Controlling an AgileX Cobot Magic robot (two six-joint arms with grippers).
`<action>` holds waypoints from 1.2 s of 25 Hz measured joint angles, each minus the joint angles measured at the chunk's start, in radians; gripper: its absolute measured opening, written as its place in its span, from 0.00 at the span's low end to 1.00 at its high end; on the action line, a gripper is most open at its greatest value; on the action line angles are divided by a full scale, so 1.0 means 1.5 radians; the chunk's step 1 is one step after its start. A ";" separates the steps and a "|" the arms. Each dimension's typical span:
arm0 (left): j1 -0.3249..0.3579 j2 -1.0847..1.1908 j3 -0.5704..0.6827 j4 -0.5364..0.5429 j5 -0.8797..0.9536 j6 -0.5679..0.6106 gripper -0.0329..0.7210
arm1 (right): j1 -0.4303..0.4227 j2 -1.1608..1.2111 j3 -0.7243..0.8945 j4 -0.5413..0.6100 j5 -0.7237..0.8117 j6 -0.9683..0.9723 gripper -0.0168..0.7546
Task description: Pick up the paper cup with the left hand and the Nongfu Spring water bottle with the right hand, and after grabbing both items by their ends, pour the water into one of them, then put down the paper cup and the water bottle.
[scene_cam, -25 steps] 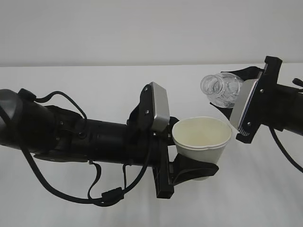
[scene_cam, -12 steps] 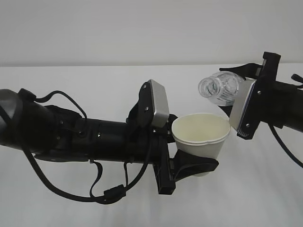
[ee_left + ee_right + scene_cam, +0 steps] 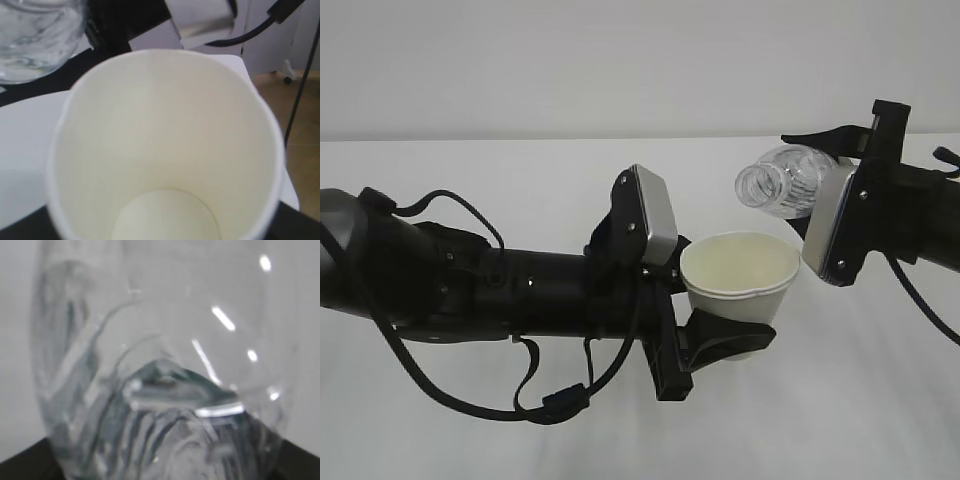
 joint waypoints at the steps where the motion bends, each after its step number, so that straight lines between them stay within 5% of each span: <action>1: 0.000 0.000 0.000 -0.003 0.005 0.001 0.64 | 0.000 0.000 0.000 0.000 0.000 -0.003 0.65; 16: 0.000 0.000 0.000 -0.059 0.015 0.035 0.64 | 0.000 0.000 -0.001 0.022 -0.002 -0.057 0.65; 30: 0.016 0.000 0.000 -0.020 0.015 0.036 0.63 | 0.000 0.000 -0.004 0.059 -0.006 -0.088 0.65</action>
